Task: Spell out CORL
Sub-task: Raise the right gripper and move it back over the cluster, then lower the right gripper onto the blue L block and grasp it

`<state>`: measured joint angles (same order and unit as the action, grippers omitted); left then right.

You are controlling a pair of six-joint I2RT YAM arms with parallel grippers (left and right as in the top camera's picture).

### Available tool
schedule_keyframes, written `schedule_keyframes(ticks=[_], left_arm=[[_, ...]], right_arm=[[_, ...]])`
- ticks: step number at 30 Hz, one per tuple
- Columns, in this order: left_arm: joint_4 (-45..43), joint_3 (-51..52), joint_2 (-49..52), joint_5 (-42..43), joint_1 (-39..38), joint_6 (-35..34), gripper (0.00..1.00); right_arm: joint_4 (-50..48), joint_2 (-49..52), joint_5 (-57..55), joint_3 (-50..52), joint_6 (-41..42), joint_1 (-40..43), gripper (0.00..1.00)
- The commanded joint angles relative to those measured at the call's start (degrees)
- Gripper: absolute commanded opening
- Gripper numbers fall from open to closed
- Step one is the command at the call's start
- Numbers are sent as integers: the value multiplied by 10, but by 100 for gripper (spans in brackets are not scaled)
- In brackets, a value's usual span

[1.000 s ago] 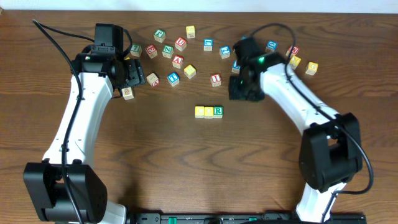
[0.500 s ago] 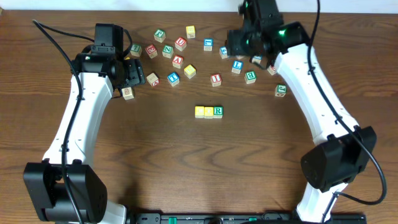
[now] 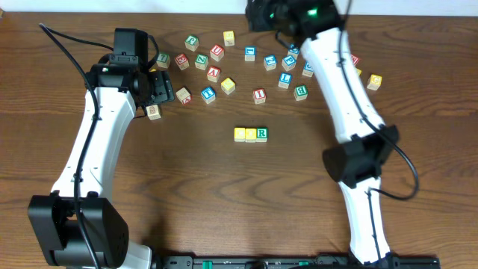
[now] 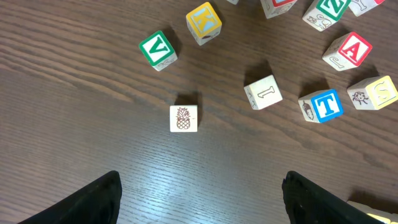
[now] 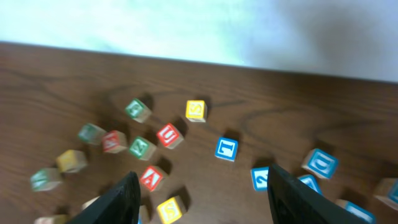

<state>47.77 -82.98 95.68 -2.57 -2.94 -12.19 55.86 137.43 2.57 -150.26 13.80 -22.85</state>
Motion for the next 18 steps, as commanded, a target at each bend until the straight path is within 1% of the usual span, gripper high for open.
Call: schedule_keyframes(ticks=[1,5,8,18], left_arm=[[1,-12,1,-9,1,-5,82],[1,-12,1,-9,1,-5,82],[1,-12,1,-9,1,-5,82],[1,-12,1,-9,1,-5,82]], right_arm=[[-15,53,-27,-13,-10,-7,60],[-38,97,-39,-12,-10,-11,57],[-55,124,-42,-12,-10,-13,57],[-77,174,-42,-9,9,-16,54]])
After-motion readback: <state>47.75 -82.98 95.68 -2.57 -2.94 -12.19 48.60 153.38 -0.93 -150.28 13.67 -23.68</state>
